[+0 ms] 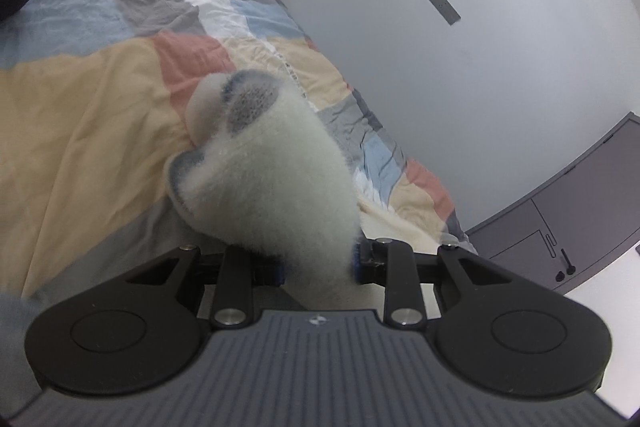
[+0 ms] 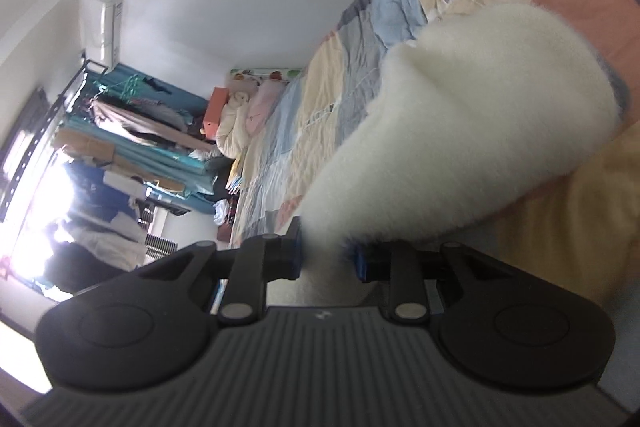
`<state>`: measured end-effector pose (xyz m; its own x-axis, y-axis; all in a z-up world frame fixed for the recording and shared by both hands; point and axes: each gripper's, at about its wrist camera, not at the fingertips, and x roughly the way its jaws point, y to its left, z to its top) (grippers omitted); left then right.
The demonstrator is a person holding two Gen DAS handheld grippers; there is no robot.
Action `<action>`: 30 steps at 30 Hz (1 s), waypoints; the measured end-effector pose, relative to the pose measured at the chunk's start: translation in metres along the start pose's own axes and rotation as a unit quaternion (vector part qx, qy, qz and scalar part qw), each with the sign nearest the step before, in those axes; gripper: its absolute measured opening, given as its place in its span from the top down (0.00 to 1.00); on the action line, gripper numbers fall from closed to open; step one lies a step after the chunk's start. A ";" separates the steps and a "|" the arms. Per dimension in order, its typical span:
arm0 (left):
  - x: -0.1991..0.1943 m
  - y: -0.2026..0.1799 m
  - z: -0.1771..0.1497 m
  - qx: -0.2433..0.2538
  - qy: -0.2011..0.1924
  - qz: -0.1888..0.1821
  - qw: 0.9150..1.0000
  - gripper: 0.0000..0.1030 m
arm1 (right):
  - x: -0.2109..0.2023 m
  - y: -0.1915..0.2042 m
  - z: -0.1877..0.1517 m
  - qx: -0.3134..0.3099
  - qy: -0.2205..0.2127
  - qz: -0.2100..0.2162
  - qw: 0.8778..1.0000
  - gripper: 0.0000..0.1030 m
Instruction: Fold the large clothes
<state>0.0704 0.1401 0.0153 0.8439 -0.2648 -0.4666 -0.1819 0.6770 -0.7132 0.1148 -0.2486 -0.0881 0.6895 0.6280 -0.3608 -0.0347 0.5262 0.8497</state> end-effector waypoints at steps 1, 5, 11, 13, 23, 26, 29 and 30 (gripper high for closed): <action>-0.004 0.001 -0.003 0.000 0.000 0.001 1.000 0.68 | -0.003 0.001 -0.002 -0.008 0.000 -0.001 1.000 0.72; -0.007 0.009 -0.012 -0.018 0.007 -0.002 1.000 0.66 | -0.007 -0.003 -0.004 -0.015 0.010 -0.009 1.000 0.72; 0.008 0.018 -0.001 -0.055 -0.005 -0.022 0.998 0.64 | 0.007 -0.006 0.007 -0.004 0.016 -0.004 1.000 0.70; 0.015 0.016 0.008 -0.059 -0.016 -0.032 0.998 0.63 | 0.010 -0.003 0.013 0.001 0.009 0.008 1.000 0.70; 0.085 0.000 0.070 -0.040 -0.024 -0.016 0.999 0.63 | 0.074 0.011 0.059 0.001 0.007 -0.004 1.000 0.70; 0.115 0.006 0.089 -0.042 -0.009 -0.012 0.999 0.63 | 0.097 0.009 0.070 -0.006 0.012 -0.018 1.000 0.70; 0.142 0.017 0.099 -0.039 -0.005 -0.018 0.999 0.62 | 0.119 0.005 0.079 -0.015 0.014 -0.028 0.999 0.69; 0.149 0.021 0.099 -0.040 -0.006 -0.022 0.999 0.62 | 0.125 0.003 0.081 -0.018 0.013 -0.027 0.999 0.69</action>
<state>0.2420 0.1835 -0.0173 0.8583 -0.2841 -0.4273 -0.1831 0.6083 -0.7723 0.2597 -0.2149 -0.0999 0.6714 0.6128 -0.4168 -0.0244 0.5803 0.8140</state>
